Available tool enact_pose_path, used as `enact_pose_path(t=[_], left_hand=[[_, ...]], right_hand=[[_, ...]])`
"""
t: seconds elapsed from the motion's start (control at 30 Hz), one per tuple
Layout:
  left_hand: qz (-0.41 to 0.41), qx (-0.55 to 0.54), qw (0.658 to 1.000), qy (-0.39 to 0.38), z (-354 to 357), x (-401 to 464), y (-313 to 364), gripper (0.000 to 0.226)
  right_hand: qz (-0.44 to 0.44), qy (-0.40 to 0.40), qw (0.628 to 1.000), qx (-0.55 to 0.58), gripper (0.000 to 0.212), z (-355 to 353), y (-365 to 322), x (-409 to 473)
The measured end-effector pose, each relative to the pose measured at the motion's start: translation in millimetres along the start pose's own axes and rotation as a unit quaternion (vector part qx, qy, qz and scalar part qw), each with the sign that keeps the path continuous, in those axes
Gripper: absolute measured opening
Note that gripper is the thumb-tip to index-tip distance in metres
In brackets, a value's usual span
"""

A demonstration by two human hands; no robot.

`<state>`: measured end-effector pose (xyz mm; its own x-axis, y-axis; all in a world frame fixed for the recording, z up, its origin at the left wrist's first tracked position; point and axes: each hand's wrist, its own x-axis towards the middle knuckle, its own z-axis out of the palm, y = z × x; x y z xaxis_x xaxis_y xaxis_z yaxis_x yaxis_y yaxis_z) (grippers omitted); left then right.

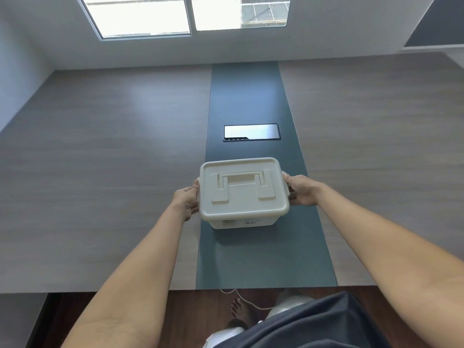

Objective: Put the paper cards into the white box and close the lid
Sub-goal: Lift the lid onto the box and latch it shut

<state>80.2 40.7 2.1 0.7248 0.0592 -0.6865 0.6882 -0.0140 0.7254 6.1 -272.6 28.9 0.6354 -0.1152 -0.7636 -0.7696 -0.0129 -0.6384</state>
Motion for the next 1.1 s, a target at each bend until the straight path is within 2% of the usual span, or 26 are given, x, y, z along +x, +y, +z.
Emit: enact_pose_path(t=[0.13, 0.33, 0.43, 0.53, 0.7, 0.83, 0.97, 1.1], left_hand=[[0.006, -0.014, 1.000, -0.002, 0.8, 5.5, -2.6, 0.041], [0.008, -0.035, 0.999, 0.011, 2.8, 13.1, -4.0, 0.027], [0.046, -0.016, 0.999, 0.024, 0.5, 19.9, -2.3, 0.026], [0.081, -0.001, 0.996, 0.037, 5.6, 17.2, 3.0, 0.018], [0.120, 0.058, 0.989, 0.059, 13.5, 17.1, 11.0, 0.012], [0.141, 0.116, 0.981, 0.069, 17.1, 15.9, 16.5, 0.016], [0.144, 0.146, 0.976, 0.073, 19.2, 14.4, 20.1, 0.027], [0.134, 0.155, 0.977, 0.064, 19.9, 12.1, 23.5, 0.020]], right_hand=[[0.005, -0.004, 0.999, 0.043, 0.040, -4.2, 2.3, -0.3], [0.024, -0.010, 0.992, 0.125, 0.037, -5.6, 14.8, 10.8], [-0.013, 0.040, 0.994, 0.103, 0.034, -11.4, 17.8, 18.3], [-0.065, 0.088, 0.993, 0.035, 0.032, -19.5, 13.3, 23.5], [-0.079, 0.079, 0.994, -0.003, 0.033, -24.2, 3.1, 16.1], [-0.092, 0.077, 0.993, -0.008, 0.032, -25.2, -0.2, 13.6], [-0.097, 0.092, 0.990, -0.045, 0.033, -23.4, -8.5, 10.7], [-0.080, 0.093, 0.991, -0.055, 0.042, -17.2, -14.0, 12.4]])
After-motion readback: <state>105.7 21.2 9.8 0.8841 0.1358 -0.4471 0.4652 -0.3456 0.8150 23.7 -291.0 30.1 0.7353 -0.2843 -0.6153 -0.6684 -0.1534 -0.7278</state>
